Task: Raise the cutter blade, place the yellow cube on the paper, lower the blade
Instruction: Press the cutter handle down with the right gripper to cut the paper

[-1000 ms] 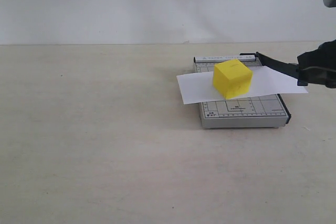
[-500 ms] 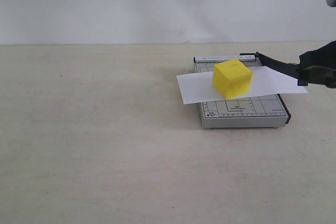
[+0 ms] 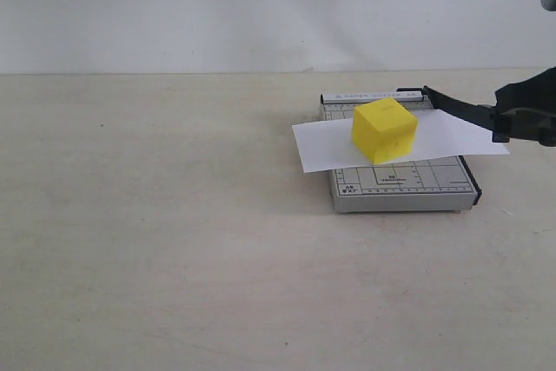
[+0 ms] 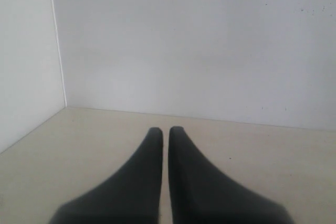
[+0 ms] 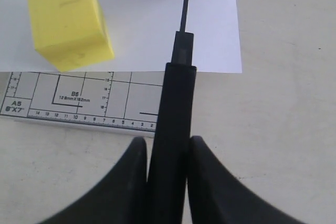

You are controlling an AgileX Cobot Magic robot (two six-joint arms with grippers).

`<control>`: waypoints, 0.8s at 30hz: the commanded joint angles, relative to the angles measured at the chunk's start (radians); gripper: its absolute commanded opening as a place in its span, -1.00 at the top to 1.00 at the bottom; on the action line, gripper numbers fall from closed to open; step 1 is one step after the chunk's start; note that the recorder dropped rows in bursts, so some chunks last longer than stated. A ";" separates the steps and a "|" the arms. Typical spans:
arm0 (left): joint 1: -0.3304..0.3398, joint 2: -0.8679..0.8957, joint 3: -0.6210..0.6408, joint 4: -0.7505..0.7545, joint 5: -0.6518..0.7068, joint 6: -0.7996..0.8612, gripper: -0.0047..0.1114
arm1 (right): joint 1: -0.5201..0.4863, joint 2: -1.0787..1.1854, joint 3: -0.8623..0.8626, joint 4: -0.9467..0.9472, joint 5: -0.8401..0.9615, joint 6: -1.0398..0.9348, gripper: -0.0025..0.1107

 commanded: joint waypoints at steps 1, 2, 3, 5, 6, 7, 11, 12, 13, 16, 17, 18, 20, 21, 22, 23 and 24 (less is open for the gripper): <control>0.003 0.001 0.003 -0.009 0.000 0.004 0.84 | 0.004 0.002 0.000 0.023 0.116 -0.003 0.96; 0.003 0.001 0.003 -0.009 0.000 0.004 0.84 | 0.004 0.002 0.000 0.023 0.122 -0.003 0.96; 0.003 0.001 0.003 -0.009 0.000 0.004 0.84 | 0.004 0.002 0.000 0.023 0.129 -0.003 0.96; 0.003 0.001 0.003 -0.009 0.000 0.004 0.84 | 0.004 0.002 0.000 0.023 0.140 -0.003 0.96; 0.003 0.001 0.003 -0.009 0.000 0.004 0.84 | 0.004 0.002 0.002 0.023 0.142 -0.003 0.96; 0.003 0.001 0.003 -0.009 0.000 0.004 0.84 | 0.004 0.002 0.013 0.023 0.142 -0.003 0.96; 0.003 0.001 0.003 -0.009 0.000 0.004 0.84 | 0.004 0.002 0.086 0.023 0.103 -0.003 0.96; 0.003 0.001 0.003 -0.009 0.000 0.004 0.84 | 0.004 0.002 0.112 0.023 0.083 -0.003 0.96; 0.003 0.001 0.003 -0.009 0.000 0.004 0.84 | 0.004 0.002 0.138 0.023 0.063 -0.007 0.96; 0.003 0.001 0.003 -0.009 0.000 0.004 0.84 | 0.004 0.002 0.197 0.023 0.016 -0.007 0.96; 0.003 0.001 0.003 -0.009 0.000 0.004 0.84 | 0.004 0.002 0.212 0.023 0.004 -0.007 0.96; 0.003 0.001 0.003 -0.009 0.000 0.004 0.84 | 0.004 0.002 0.223 0.023 0.000 -0.007 0.96; 0.003 0.001 0.003 -0.009 0.000 0.004 0.84 | 0.004 0.002 0.247 0.025 -0.010 -0.013 0.96; 0.003 0.001 0.003 -0.009 0.000 0.004 0.84 | 0.004 0.002 0.256 0.026 -0.012 -0.018 0.96; 0.003 0.001 0.003 -0.009 0.000 0.004 0.84 | 0.004 0.002 0.266 0.033 -0.012 -0.028 0.96; 0.003 0.001 0.003 -0.009 0.000 0.004 0.84 | 0.004 0.002 0.274 0.042 -0.008 -0.038 0.96; 0.003 0.001 0.003 -0.009 0.000 0.004 0.84 | 0.004 0.002 0.280 0.050 -0.007 -0.048 0.96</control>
